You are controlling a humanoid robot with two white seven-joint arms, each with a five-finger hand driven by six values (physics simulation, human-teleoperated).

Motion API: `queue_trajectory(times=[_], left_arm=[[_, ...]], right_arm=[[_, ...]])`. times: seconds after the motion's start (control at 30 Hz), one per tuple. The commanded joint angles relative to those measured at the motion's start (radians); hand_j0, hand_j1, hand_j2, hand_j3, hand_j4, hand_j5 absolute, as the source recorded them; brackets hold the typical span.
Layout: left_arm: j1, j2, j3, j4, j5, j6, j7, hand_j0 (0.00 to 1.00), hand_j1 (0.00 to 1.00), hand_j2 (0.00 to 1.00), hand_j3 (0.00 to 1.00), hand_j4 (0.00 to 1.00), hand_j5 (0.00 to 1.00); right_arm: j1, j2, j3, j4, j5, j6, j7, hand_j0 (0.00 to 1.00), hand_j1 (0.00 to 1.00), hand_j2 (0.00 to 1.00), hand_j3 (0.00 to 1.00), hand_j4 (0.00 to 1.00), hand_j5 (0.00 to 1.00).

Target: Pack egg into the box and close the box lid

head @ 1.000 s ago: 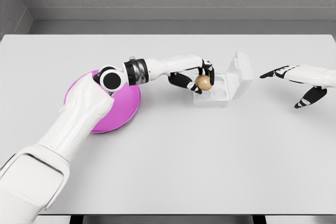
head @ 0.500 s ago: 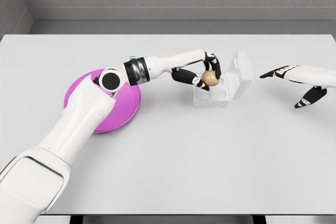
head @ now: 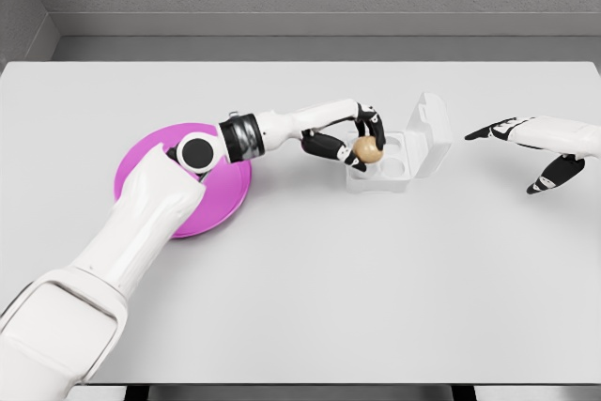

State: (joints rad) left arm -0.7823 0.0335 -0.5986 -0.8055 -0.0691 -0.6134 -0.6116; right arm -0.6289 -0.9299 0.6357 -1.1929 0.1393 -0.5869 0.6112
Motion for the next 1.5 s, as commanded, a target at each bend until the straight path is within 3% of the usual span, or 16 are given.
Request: queue_trajectory(times=[0.0, 0.47, 0.6, 0.7, 1.23, 1.3, 1.47], left_arm=[[0.0, -0.001, 0.002, 0.0, 0.011, 0.003, 0.001, 0.36, 0.36, 0.36, 0.36, 0.36, 0.36], [0.02, -0.017, 0.005, 0.0, 0.018, 0.003, 0.001, 0.37, 0.37, 0.37, 0.37, 0.37, 0.37], [0.021, -0.015, 0.006, -0.001, 0.017, 0.003, 0.001, 0.58, 0.58, 0.58, 0.58, 0.58, 0.58], [0.021, -0.015, 0.013, -0.006, 0.018, 0.003, 0.001, 0.64, 0.64, 0.64, 0.64, 0.64, 0.64], [0.026, 0.006, 0.016, -0.018, 0.022, 0.003, 0.001, 0.63, 0.63, 0.63, 0.63, 0.63, 0.63], [0.021, 0.017, 0.016, -0.047, 0.023, 0.003, 0.001, 0.63, 0.63, 0.63, 0.63, 0.63, 0.63], [0.014, 0.169, 0.002, -0.244, 0.163, 0.003, 0.001, 0.65, 0.65, 0.65, 0.65, 0.65, 0.65]], right_arm=[[0.0, -0.001, -0.001, -0.001, -0.006, 0.002, 0.0, 1.0, 1.0, 1.0, 1.0, 1.0, 1.0], [0.0, -0.001, -0.001, -0.001, -0.007, 0.002, 0.0, 1.0, 1.0, 1.0, 1.0, 1.0, 1.0], [0.0, -0.001, -0.001, 0.001, -0.006, 0.002, 0.0, 1.0, 1.0, 1.0, 1.0, 1.0, 1.0], [0.0, -0.001, -0.001, -0.001, -0.006, 0.002, 0.0, 1.0, 1.0, 1.0, 1.0, 1.0, 1.0], [0.0, -0.001, -0.001, -0.002, -0.006, 0.002, 0.0, 1.0, 1.0, 1.0, 1.0, 1.0, 1.0], [0.0, -0.001, 0.001, -0.002, -0.006, 0.002, 0.0, 1.0, 1.0, 1.0, 1.0, 1.0, 1.0], [0.0, -0.001, 0.001, -0.002, -0.006, 0.002, 0.0, 1.0, 1.0, 1.0, 1.0, 1.0, 1.0]])
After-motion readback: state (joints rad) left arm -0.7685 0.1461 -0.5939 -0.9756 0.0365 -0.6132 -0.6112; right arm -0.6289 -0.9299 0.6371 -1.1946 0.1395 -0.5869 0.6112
